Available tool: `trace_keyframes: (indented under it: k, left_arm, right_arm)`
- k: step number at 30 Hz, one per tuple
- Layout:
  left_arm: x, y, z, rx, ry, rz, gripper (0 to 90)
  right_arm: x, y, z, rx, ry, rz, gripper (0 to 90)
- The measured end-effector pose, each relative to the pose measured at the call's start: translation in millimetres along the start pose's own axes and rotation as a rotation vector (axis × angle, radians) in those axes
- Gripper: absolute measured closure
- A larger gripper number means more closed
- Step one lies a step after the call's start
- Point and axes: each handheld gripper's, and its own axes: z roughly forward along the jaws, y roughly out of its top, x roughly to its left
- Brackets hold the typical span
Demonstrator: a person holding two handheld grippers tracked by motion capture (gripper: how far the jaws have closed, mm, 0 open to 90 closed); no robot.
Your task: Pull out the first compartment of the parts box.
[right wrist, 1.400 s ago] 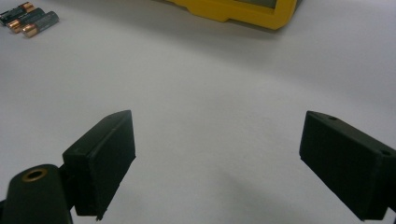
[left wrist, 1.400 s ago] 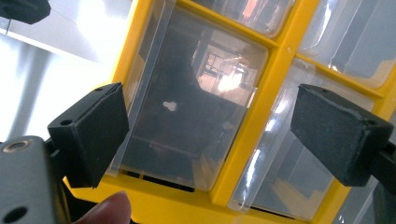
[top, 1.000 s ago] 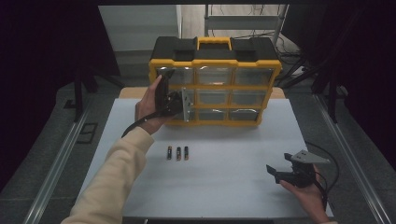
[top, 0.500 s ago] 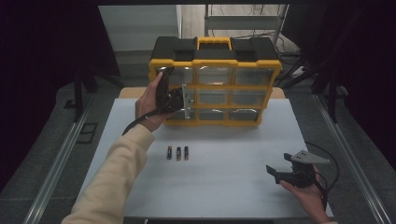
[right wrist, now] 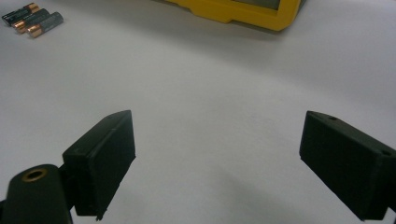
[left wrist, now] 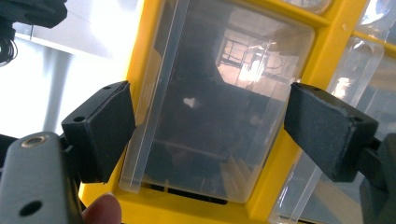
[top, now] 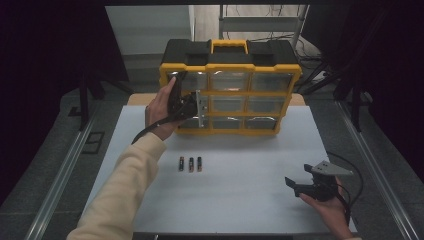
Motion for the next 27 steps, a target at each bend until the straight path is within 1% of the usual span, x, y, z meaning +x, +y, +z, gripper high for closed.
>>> trace_keyframes:
  k: [3,7,10,15,18,20,23,25,27]
  left_arm:
    - [-1.1,-0.2,0.6,0.0,-0.003,0.009,19.1]
    - [-1.9,-0.5,1.0,-0.008,0.017,0.042,22.0]
    - [-2.0,-1.0,1.1,-0.01,0.028,0.052,24.1]
    - [-2.1,-0.5,-0.1,0.001,0.052,0.067,30.8]
    - [-2.4,-1.2,0.1,-0.002,0.063,0.077,32.7]
    - [-2.4,-1.6,0.0,-0.004,0.068,0.08,34.0]
    - [-1.7,-1.8,-1.1,-0.004,0.079,0.073,38.3]
    - [-1.3,-2.1,-1.6,-0.01,0.095,0.063,42.9]
    - [-1.2,-2.2,-1.9,-0.006,0.111,0.07,48.7]
  right_arm:
    - [-0.4,-0.1,-0.3,-0.001,-0.003,0.002,10.9]
    - [-0.3,0.1,-0.5,-0.002,-0.002,0.002,10.9]
    - [-0.3,0.0,-0.6,-0.002,-0.003,0.001,10.9]
    - [-0.3,0.1,-0.6,-0.003,-0.009,0.002,11.1]
    - [-0.3,0.0,-0.6,-0.001,-0.012,0.003,11.1]
    - [-0.3,-0.1,-0.4,0.001,-0.013,0.004,11.2]
    - [-0.3,-0.1,-0.3,0.001,-0.013,0.004,11.2]
    - [-0.2,-0.1,-0.3,0.0,-0.013,0.004,11.2]
    - [0.0,0.0,-0.5,0.0,-0.012,0.004,11.2]
